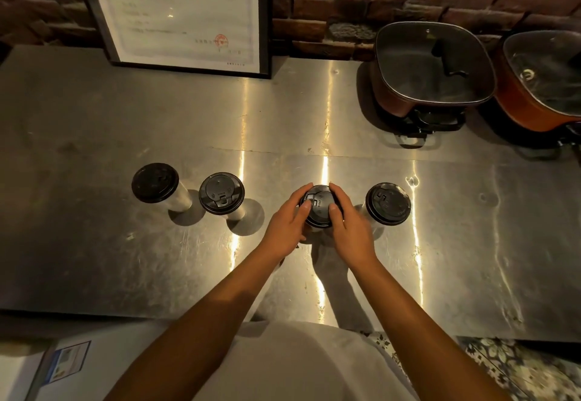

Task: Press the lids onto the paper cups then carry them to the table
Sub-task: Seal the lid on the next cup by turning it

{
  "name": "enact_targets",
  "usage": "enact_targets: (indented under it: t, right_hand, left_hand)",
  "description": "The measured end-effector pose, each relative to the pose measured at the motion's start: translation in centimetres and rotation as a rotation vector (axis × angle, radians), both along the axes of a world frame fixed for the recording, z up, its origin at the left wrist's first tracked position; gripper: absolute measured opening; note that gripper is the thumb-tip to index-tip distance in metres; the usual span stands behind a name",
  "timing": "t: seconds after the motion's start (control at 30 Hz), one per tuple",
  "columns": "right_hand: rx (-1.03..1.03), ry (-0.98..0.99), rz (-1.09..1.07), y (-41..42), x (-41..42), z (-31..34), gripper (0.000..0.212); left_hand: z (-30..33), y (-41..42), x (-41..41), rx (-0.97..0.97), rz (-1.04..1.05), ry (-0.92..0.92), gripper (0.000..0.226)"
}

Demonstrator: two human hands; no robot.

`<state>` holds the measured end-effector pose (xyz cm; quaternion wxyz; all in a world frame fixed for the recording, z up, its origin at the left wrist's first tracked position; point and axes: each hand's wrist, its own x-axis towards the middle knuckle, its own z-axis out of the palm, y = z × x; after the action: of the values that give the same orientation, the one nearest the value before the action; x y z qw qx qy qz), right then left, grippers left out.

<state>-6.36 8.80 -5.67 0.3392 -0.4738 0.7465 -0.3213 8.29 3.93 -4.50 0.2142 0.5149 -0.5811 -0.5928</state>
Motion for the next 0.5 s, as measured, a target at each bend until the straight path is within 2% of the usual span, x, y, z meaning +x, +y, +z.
enact_targets:
  t: [0.13,0.3,0.4,0.5]
  right_hand:
    - [0.006,0.033,0.007,-0.3,0.0,-0.3,0.045]
    - [-0.052,0.174,-0.034,0.1,0.3,1.0,0.051]
    - [-0.1,0.252,-0.022,0.3,1.2,2.8,0.052]
    - [-0.195,0.241,-0.018,0.0,2.7,5.1,0.051]
  left_hand:
    - [0.1,-0.2,0.1,-0.055,0.031,-0.07,0.04]
    - [1.0,0.7,1.1,-0.134,0.139,-0.162,0.044]
    - [1.7,1.7,2.7,-0.198,0.216,-0.14,0.039]
    - [2.7,2.5,5.1,-0.233,0.337,-0.101,0.036]
